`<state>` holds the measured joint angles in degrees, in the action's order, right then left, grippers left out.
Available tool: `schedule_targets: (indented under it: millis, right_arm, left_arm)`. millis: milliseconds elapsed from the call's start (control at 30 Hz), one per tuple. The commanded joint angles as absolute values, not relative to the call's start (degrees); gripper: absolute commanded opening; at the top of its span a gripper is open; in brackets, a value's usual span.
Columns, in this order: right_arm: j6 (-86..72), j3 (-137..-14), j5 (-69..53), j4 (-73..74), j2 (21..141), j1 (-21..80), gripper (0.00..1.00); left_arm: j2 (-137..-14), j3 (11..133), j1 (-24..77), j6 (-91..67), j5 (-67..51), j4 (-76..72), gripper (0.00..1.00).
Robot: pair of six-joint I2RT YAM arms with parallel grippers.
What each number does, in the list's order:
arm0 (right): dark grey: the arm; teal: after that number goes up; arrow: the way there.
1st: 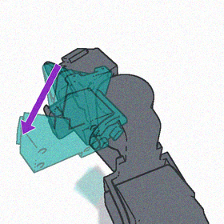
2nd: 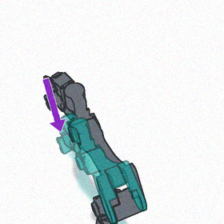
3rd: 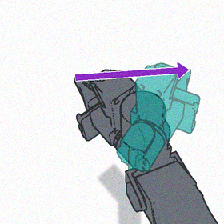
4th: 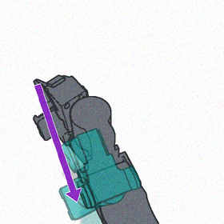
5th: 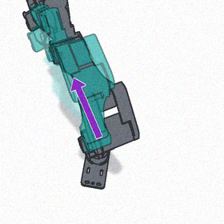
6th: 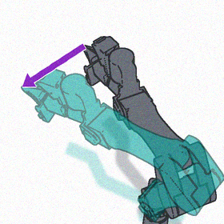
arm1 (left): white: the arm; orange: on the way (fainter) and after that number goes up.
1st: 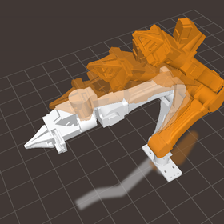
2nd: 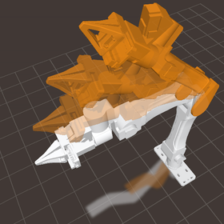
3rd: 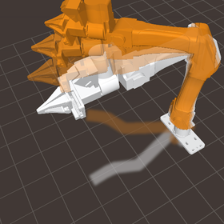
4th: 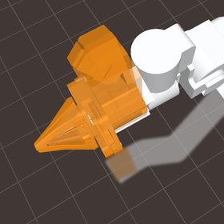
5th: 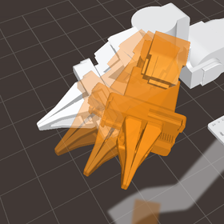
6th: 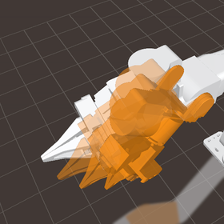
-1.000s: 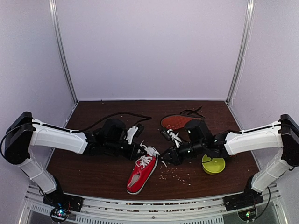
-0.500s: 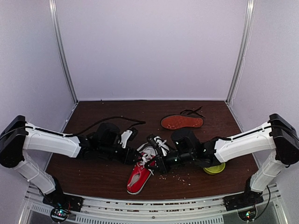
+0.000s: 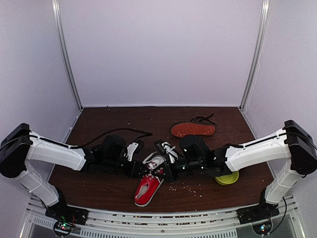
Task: Tie the shoes
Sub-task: Cross the shoelace with the shoelace.
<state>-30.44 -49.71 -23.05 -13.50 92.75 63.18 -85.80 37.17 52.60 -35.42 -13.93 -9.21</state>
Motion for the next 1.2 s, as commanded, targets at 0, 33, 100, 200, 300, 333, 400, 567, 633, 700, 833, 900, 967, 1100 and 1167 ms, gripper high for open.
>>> schedule_targets:
  millis: [0,33,100,200,300,333,400,567,633,700,833,900,967,1100,1167]
  right_arm:
    - [-31.24,-53.13,-20.26,-12.44,94.93,63.95,0.00]
    - [-31.39,-53.77,-19.70,-11.97,95.54,63.98,0.00]
    - [-31.98,-54.68,-18.47,-11.38,96.43,64.09,0.00]
    - [-32.91,-55.64,-16.41,-10.02,97.52,64.07,0.00]
    - [-33.80,-56.98,-14.67,-8.47,98.81,64.08,0.00]
    - [-34.02,-57.47,-14.41,-8.03,99.33,64.09,0.00]
    - [-34.42,-58.38,-14.42,-7.29,100.43,64.12,0.00]
    - [-34.69,-60.88,-14.38,-5.47,102.52,64.34,0.00]
    - [-35.13,-61.93,-13.17,-3.49,103.22,64.42,0.00]
    - [-35.68,-62.84,-11.81,-1.58,103.85,64.47,0.00]
    - [-36.61,-64.73,-10.16,1.53,105.66,64.43,0.00]
    - [-36.74,-65.51,-9.75,3.14,106.47,64.42,0.00]
    - [-36.81,-65.86,-9.45,3.87,107.01,64.42,0.00]
    - [-36.80,-66.55,-9.23,4.60,107.84,64.42,0.00]
    - [-36.68,-67.06,-9.40,4.94,108.50,64.42,0.00]
  left_arm:
    - [-87.81,38.02,52.73,-35.89,-14.06,-12.24,0.36]
    - [-88.33,38.35,52.73,-35.86,-14.18,-12.46,0.34]
    - [-88.94,38.86,52.73,-36.14,-14.09,-12.87,0.26]
    - [-88.51,38.87,52.73,-36.72,-12.09,-13.16,0.11]
    - [-86.46,37.61,52.73,-37.48,-9.90,-13.81,0.04]
    - [-85.87,37.23,52.73,-37.64,-9.49,-13.99,0.03]
    - [-84.87,36.38,52.73,-38.15,-9.40,-14.75,0.02]
    - [-83.59,33.82,52.73,-39.10,-10.81,-18.28,0.01]
    - [-83.35,33.15,52.73,-39.40,-11.21,-18.91,0.00]
    - [-83.07,32.61,52.73,-39.46,-11.39,-19.58,0.00]
    - [-82.17,31.22,52.78,-39.65,-11.72,-21.49,0.00]
    - [-81.93,30.88,52.82,-39.54,-12.14,-22.46,0.00]
    - [-81.75,30.69,52.90,-39.39,-12.70,-23.39,0.00]
    - [-81.93,30.88,53.28,-38.51,-13.97,-24.65,0.00]
    - [-82.34,30.94,53.64,-38.33,-15.03,-25.84,0.00]
